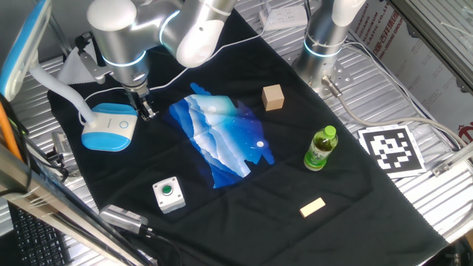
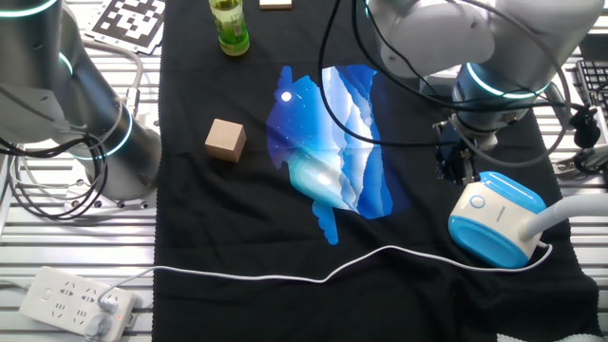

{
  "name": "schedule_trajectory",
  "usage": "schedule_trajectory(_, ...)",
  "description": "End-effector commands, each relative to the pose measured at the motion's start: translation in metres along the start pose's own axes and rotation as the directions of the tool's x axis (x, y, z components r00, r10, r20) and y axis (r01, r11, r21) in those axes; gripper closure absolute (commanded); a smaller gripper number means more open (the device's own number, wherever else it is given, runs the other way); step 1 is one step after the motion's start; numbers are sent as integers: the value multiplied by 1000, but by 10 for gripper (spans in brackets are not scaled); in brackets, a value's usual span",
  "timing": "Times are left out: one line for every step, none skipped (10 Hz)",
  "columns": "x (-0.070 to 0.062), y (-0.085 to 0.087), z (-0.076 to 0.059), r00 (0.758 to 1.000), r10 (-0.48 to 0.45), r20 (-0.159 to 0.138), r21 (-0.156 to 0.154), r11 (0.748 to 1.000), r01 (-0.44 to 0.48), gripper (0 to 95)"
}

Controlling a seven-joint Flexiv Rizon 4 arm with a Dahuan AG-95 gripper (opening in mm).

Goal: Turn on the desk lamp by pressing the button

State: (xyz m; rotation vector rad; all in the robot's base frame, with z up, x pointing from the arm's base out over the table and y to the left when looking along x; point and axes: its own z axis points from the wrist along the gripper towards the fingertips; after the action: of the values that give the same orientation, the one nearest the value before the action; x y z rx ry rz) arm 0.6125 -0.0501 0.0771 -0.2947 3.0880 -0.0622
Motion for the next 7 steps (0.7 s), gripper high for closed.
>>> schedule_trajectory(0,0,-1,1000,-19,6,-5,1000,19,950)
schedule_trajectory(0,0,-1,1000,-27,7,-17,999,27,950)
schedule_trajectory(0,0,-1,1000,-27,-3,-24,999,27,950)
schedule_trajectory(0,0,-1,1000,-21,-1,-24,999,21,950)
schedule_trajectory(0,0,-1,1000,0,8,-43,999,0,950)
schedule_trajectory(0,0,-1,1000,5,11,-37,999,-4,950)
schedule_trajectory(0,0,-1,1000,26,4,-32,999,-26,950)
